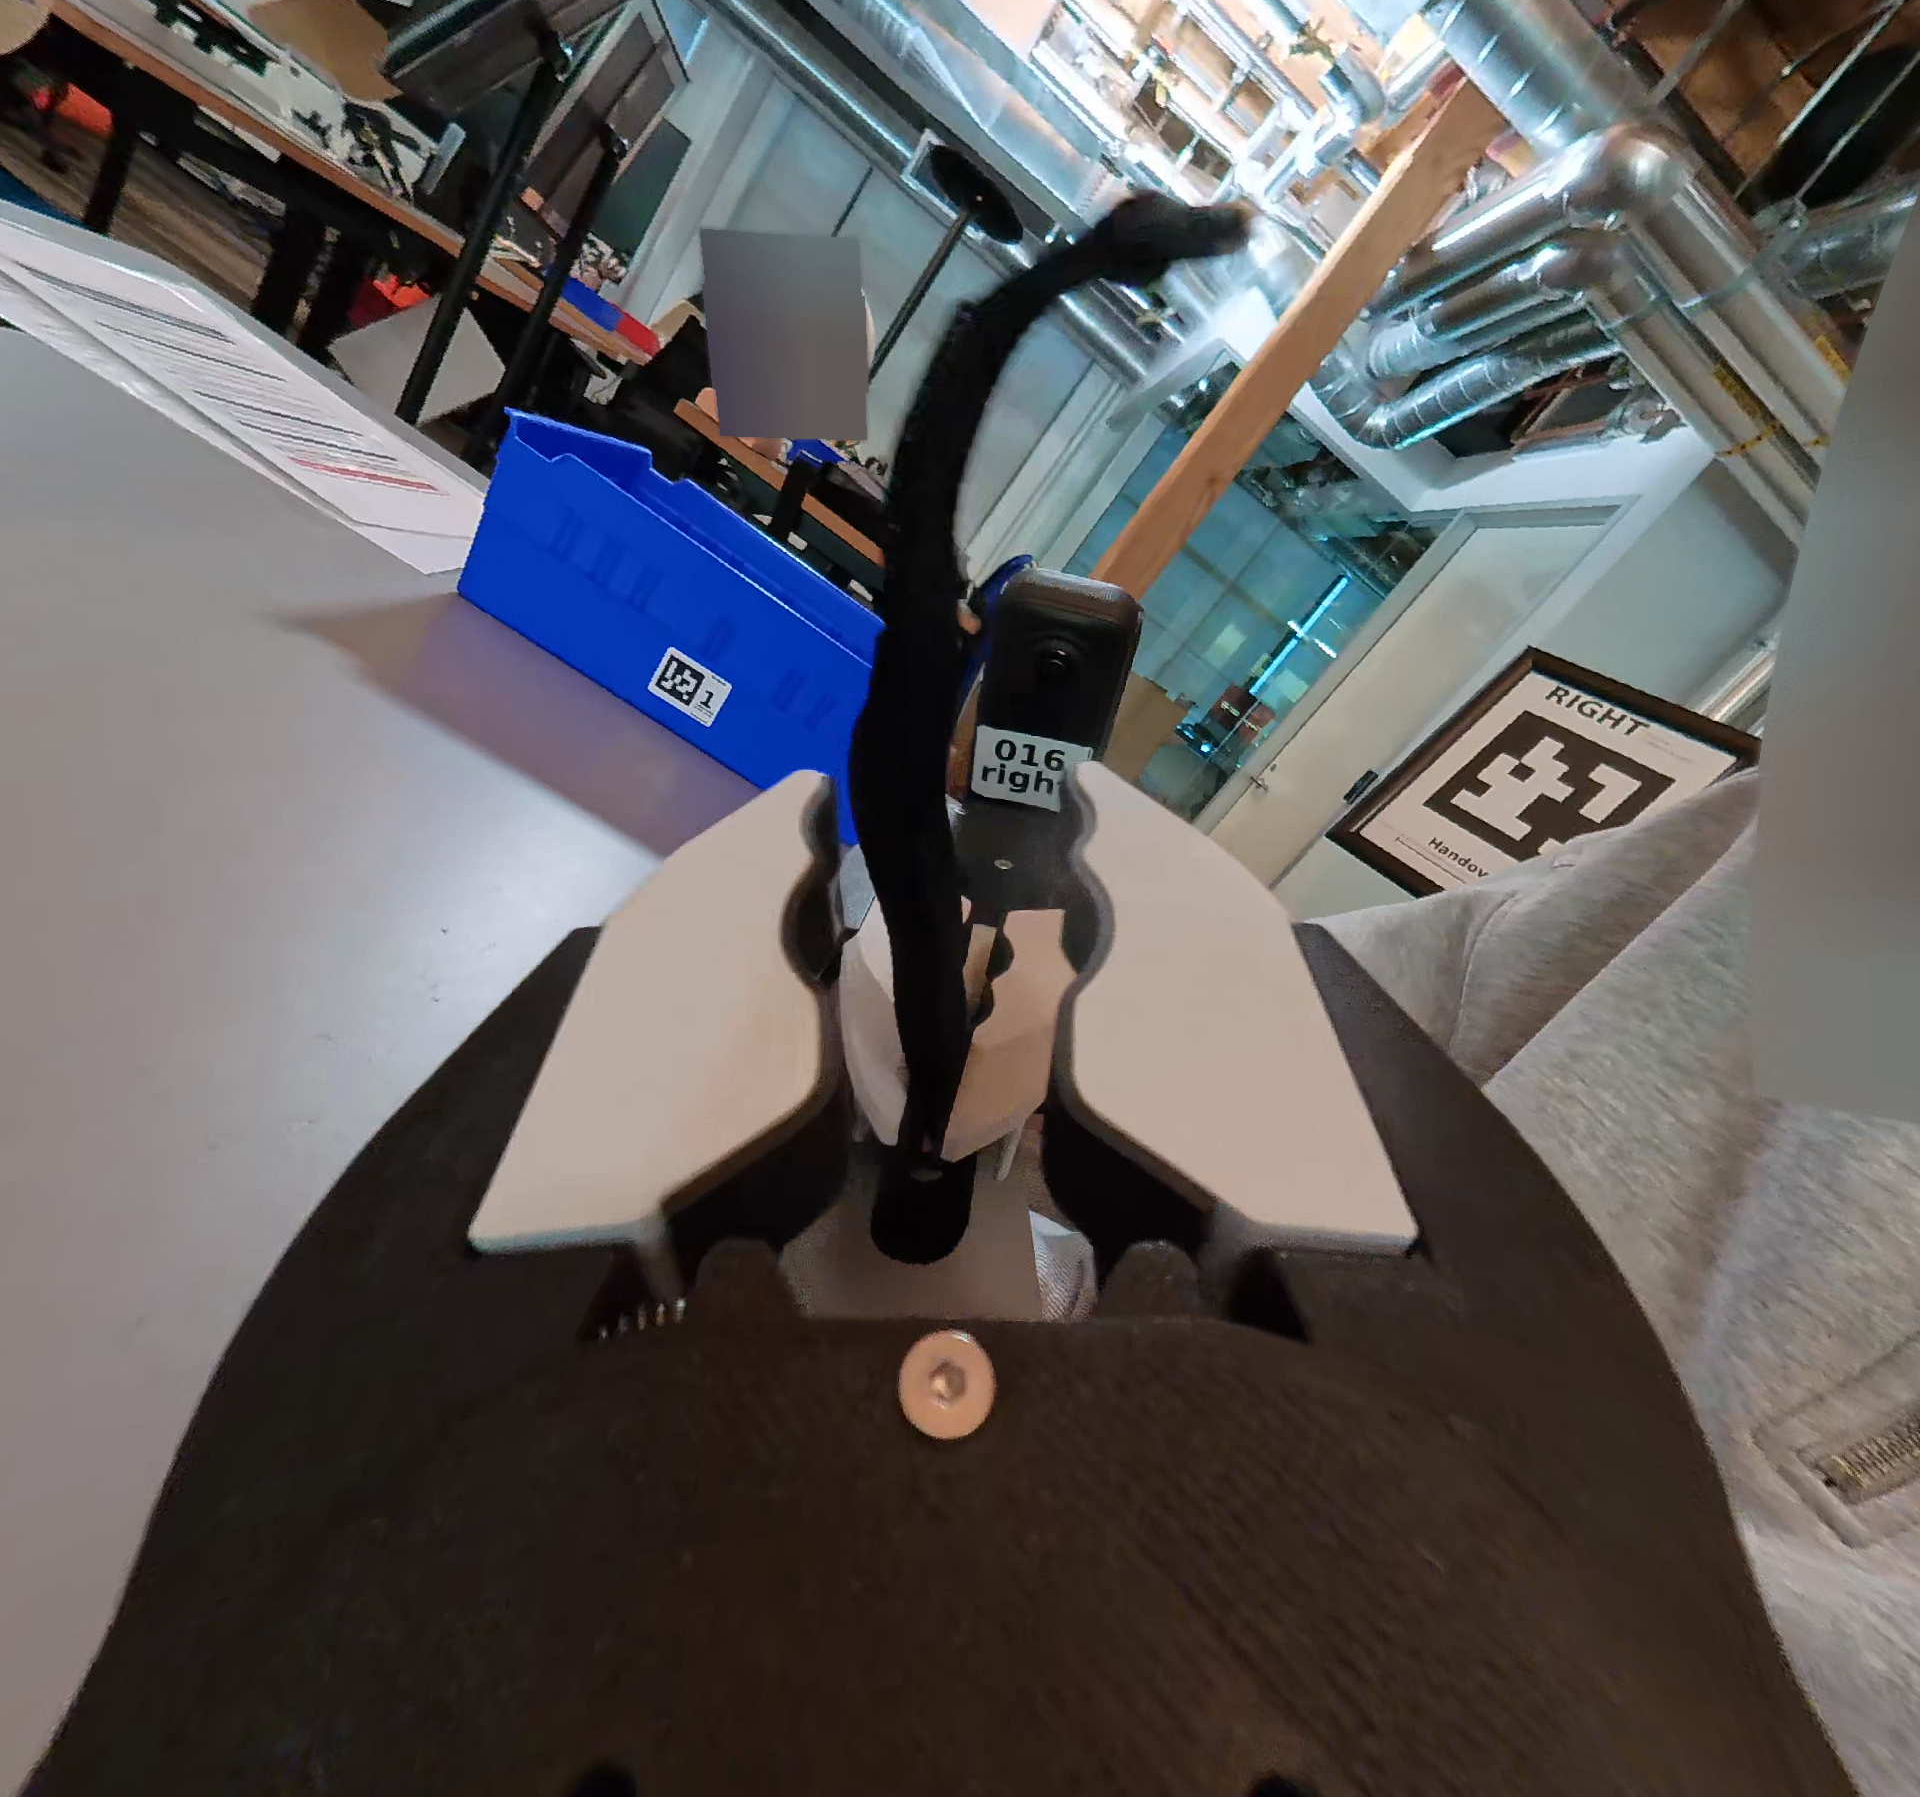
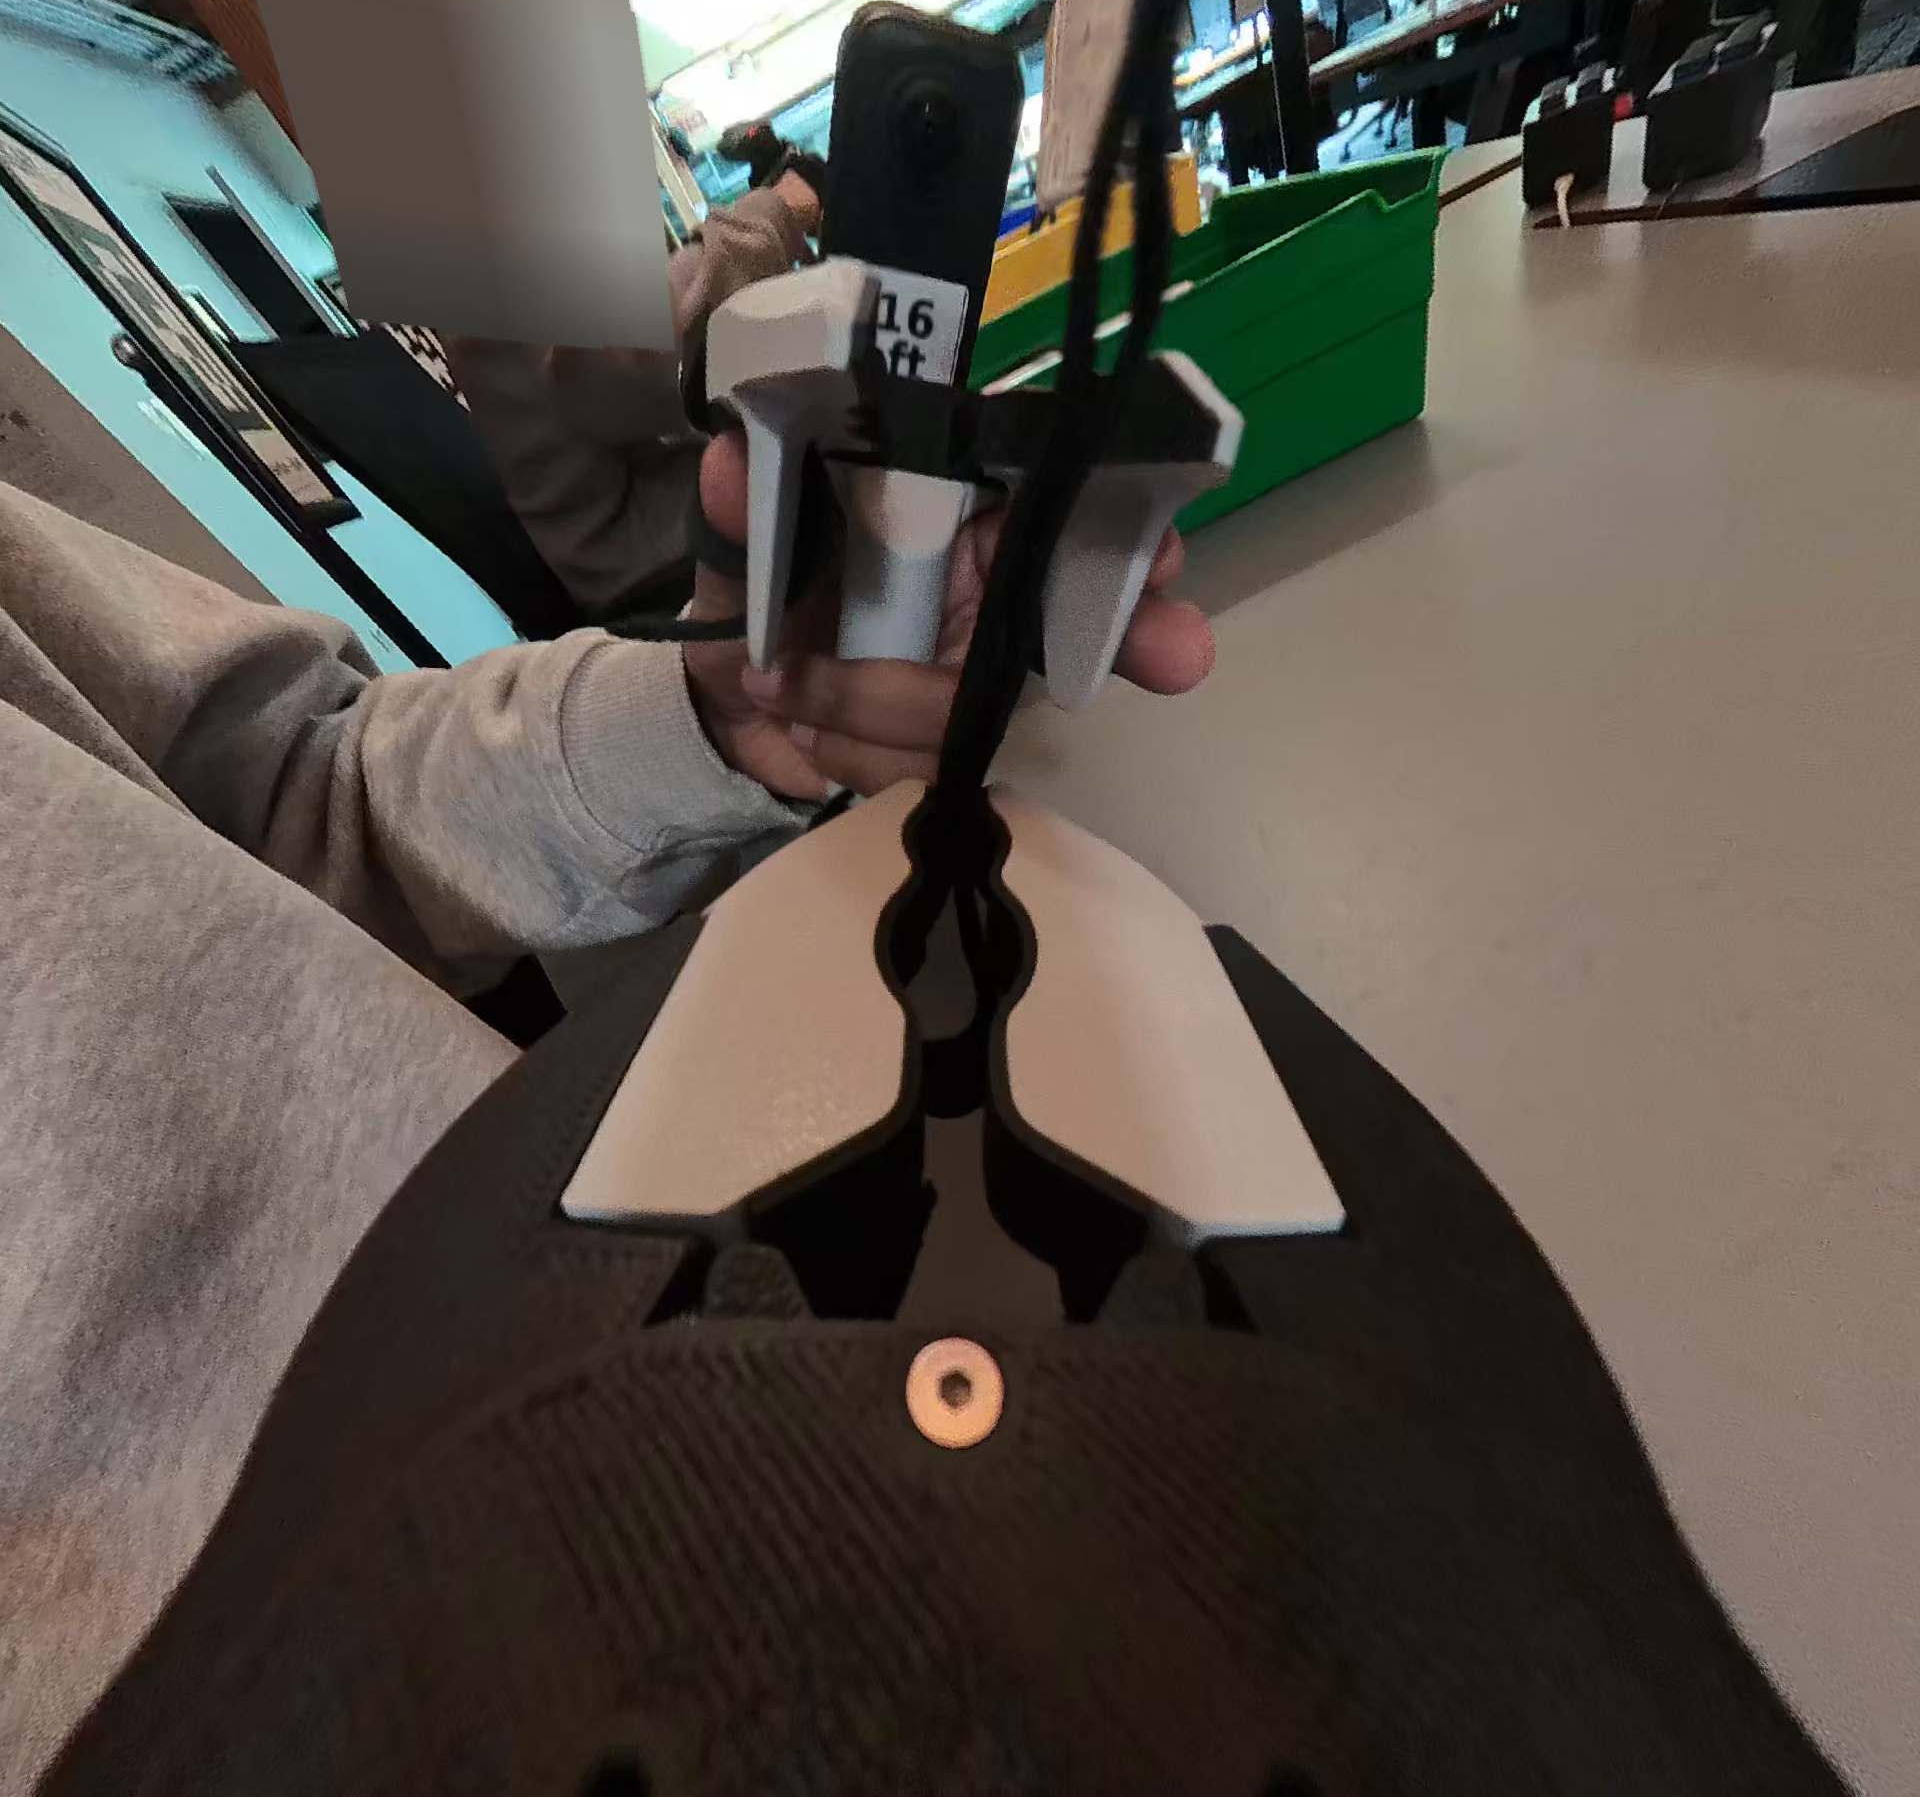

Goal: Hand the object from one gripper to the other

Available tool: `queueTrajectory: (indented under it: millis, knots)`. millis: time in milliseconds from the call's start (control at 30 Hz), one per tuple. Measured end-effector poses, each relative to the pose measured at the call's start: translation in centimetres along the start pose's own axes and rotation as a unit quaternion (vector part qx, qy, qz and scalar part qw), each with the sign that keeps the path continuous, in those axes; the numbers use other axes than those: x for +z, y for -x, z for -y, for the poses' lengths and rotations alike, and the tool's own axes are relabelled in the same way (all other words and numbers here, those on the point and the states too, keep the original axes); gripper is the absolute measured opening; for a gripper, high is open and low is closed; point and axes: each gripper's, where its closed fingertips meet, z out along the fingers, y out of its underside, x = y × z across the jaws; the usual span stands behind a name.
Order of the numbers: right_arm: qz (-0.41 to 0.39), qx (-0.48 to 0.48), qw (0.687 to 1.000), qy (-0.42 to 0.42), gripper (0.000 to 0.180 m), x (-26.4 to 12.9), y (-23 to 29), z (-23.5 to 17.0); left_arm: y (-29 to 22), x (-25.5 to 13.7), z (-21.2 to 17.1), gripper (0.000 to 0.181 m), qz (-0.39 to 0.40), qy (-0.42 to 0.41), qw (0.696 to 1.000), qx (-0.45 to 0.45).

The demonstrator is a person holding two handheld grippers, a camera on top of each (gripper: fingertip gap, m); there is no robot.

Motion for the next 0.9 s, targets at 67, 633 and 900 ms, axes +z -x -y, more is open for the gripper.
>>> queueTrajectory:
  millis: [67, 633, 900]
  knots:
    - [0.006, 0.011, 1.000, -0.024, 0.006, -0.3, 0.0, 0.7, 0.3, 0.1, -0.1, 0.053, 0.013, 0.002, 1.000, 0.005]
    - [0.011, 0.071, 0.981, -0.179, 0.006, -3.8, -1.5, 5.2, 1.3, 1.5, -5.2, 0.041, 0.017, 0.121, 0.991, -0.044]
    - [0.008, 0.074, 0.981, -0.178, 0.006, -3.7, -1.7, 5.1, 0.5, 2.1, -6.6, 0.039, 0.006, 0.156, 0.988, -0.016]
